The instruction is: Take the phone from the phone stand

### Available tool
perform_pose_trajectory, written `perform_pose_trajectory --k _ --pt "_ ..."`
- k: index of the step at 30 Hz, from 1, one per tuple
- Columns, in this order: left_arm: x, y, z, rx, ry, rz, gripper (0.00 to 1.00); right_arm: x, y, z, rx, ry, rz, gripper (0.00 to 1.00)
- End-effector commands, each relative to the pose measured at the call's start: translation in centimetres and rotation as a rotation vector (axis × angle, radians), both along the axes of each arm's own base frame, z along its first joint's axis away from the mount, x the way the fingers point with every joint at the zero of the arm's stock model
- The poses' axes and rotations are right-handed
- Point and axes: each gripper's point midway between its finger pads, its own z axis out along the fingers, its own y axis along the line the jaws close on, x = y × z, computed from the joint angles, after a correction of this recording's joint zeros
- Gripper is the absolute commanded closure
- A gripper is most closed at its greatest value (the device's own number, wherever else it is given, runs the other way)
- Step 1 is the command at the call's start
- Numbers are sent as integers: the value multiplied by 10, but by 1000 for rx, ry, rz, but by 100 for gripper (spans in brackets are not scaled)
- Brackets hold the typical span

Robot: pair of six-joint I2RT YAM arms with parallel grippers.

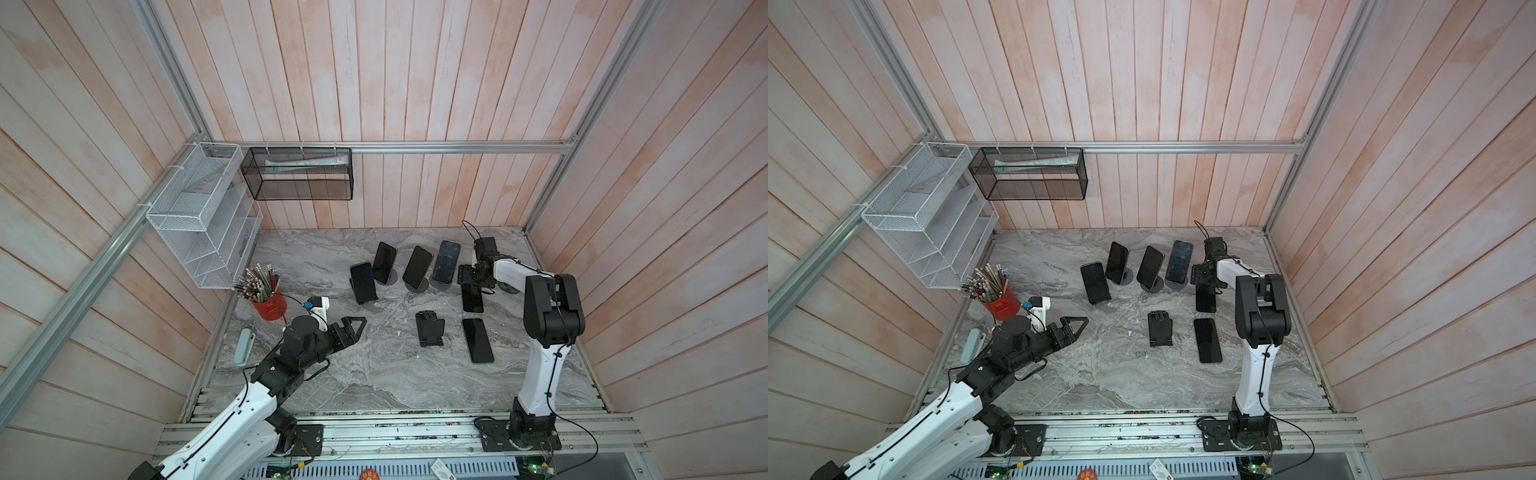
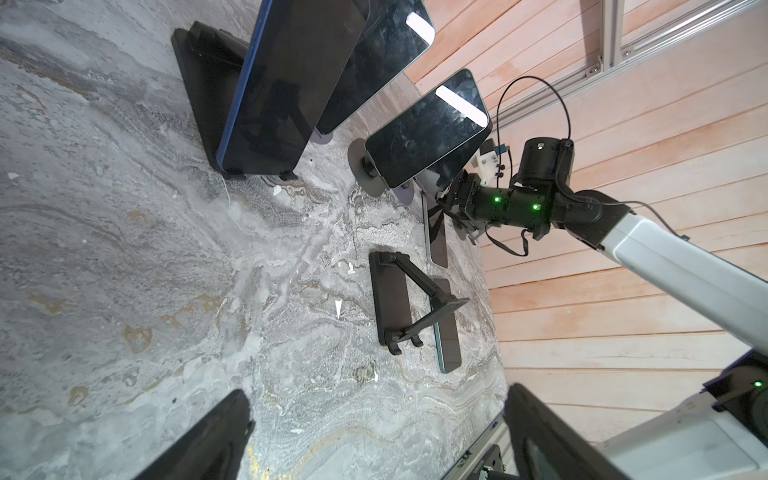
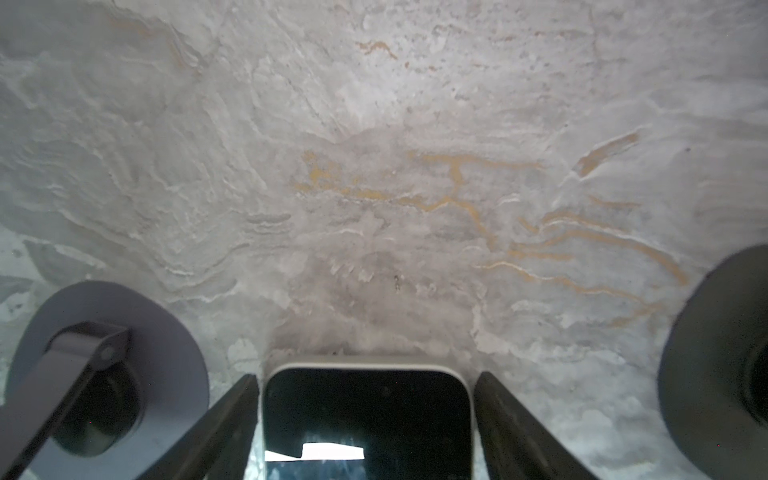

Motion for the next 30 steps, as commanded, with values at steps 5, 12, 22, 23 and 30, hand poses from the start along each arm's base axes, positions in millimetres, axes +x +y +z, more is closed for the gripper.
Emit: perform_pose_trajectory --k 5,12,22,23,30 --pt "2 1 13 13 -31 14 3 -9 -2 26 43 -28 -23 14" --pt "4 -6 19 26 -49 0 3 -34 -9 98 72 -193 -57 6" --pt "3 -23 2 50 -22 -19 3 -144 92 149 189 -405 153 2" --pt "1 -25 -1 47 -16 -25 3 -154 101 148 185 -407 172 2" --pt "-7 -33 -8 25 -13 -40 3 -213 148 126 215 -336 282 2"
